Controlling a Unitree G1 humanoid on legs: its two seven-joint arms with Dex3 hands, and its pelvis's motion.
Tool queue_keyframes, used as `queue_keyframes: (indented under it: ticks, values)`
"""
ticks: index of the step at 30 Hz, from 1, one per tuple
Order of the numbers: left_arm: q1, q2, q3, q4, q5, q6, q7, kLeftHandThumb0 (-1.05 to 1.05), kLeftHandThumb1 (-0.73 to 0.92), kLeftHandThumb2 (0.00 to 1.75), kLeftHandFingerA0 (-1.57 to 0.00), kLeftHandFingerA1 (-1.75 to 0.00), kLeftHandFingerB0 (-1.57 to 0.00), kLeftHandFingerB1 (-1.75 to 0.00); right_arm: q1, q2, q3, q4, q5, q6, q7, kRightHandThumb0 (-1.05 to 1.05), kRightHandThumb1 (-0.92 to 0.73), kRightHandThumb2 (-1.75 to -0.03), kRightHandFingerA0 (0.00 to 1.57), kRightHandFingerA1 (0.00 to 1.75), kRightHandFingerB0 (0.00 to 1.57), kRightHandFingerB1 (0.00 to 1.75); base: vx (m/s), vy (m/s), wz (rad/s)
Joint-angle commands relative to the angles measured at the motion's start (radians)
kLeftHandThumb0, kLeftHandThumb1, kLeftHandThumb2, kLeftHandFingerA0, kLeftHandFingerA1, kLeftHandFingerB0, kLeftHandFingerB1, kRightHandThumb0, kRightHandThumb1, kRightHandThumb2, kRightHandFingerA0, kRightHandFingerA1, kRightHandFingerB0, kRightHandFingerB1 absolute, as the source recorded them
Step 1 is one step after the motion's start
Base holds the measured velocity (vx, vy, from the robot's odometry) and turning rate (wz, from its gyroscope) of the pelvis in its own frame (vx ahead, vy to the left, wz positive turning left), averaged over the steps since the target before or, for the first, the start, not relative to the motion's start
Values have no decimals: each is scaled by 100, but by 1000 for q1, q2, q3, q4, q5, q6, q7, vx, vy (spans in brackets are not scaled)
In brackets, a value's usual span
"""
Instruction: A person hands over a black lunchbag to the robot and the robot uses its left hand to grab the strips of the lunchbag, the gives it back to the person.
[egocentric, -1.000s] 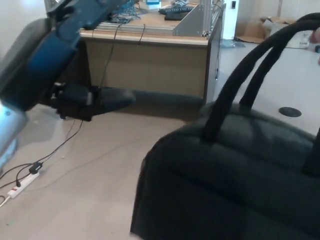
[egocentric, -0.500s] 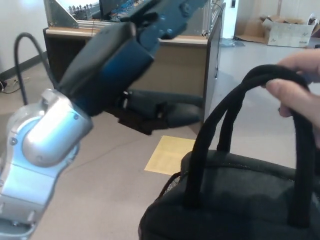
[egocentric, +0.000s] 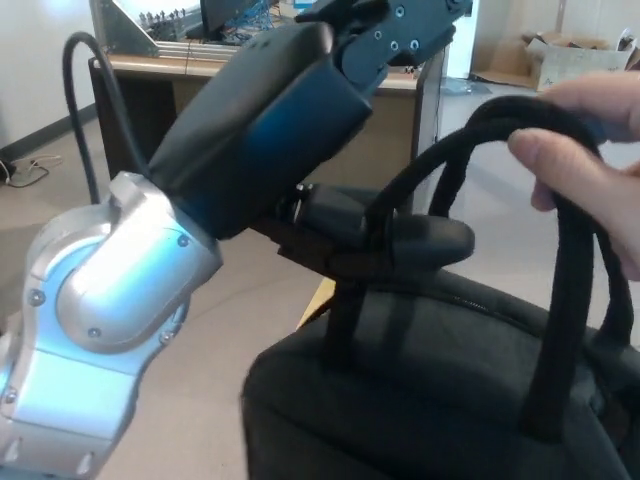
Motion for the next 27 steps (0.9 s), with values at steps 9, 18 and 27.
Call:
queue_keyframes:
  ticks: [9,18,27]
  values:
    - [74,-63,-167,67,212,48,52,-76,45,81,0,-5,0,0,17,3,-2,0,4,-26,-8,-53,-65,-60,49,42,44,39,0,0,0]
    - [72,-133,-257,218,374,96,121,-59,39,73,0,-14,0,-8,26,8,12,4,-5,-63,-7,-51,-66,-60,51,44,44,40,0,0,0]
    - [64,-252,-288,462,469,-44,388,-47,41,65,-20,-40,-11,-34,12,12,13,0,1,-33,1,-51,-66,-59,51,43,45,39,0,0,0]
